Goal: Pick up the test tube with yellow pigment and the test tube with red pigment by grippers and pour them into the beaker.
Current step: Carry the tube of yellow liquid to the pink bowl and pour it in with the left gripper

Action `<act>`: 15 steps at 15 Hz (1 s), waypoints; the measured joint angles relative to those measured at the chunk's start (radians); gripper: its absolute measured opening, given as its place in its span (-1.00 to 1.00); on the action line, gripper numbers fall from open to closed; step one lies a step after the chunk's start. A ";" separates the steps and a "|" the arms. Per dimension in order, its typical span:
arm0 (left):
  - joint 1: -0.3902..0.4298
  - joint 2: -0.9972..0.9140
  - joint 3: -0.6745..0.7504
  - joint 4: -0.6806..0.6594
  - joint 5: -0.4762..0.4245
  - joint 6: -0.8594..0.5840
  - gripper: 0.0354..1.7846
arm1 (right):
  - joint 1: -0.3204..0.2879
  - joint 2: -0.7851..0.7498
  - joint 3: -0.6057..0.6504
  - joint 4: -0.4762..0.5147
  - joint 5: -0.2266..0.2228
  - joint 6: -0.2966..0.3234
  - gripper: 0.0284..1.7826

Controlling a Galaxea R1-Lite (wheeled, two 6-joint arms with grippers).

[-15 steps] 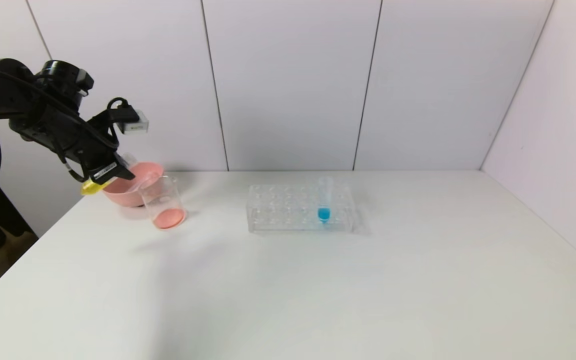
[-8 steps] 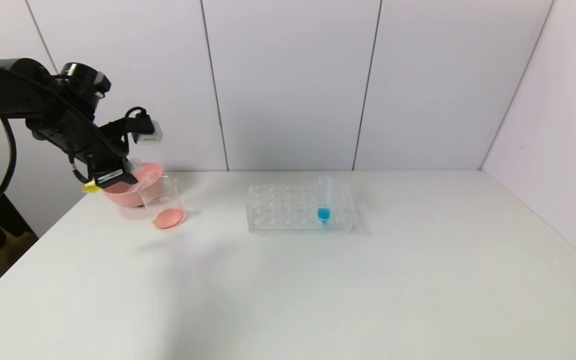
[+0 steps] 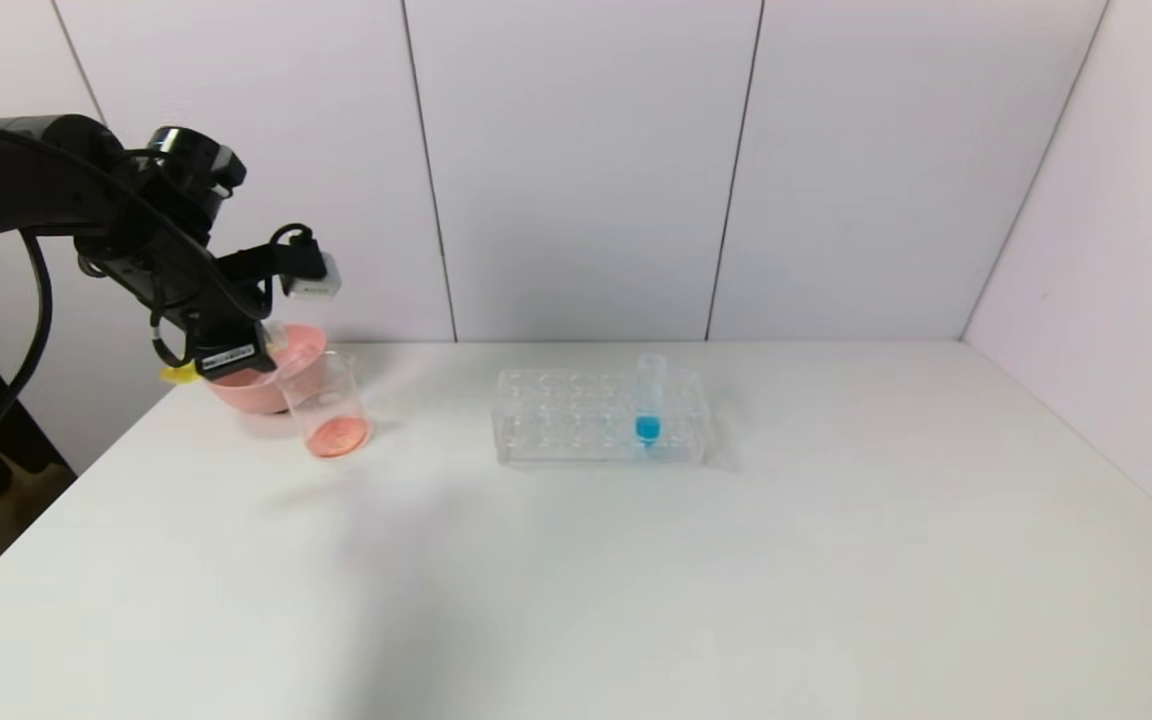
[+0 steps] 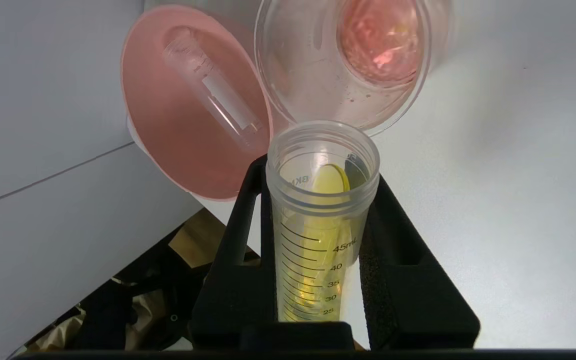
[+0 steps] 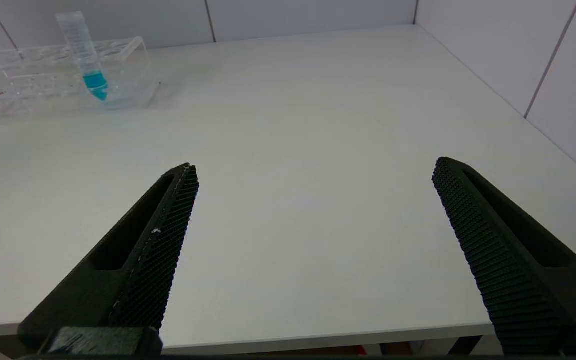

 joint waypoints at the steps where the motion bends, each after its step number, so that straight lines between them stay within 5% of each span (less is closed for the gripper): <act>1: 0.000 0.003 0.000 -0.001 0.023 0.000 -0.50 | 0.000 0.000 0.000 0.000 0.000 0.000 0.92; 15: -0.026 0.059 -0.001 -0.014 0.219 0.016 -0.50 | 0.000 0.000 0.000 0.000 0.000 0.000 0.92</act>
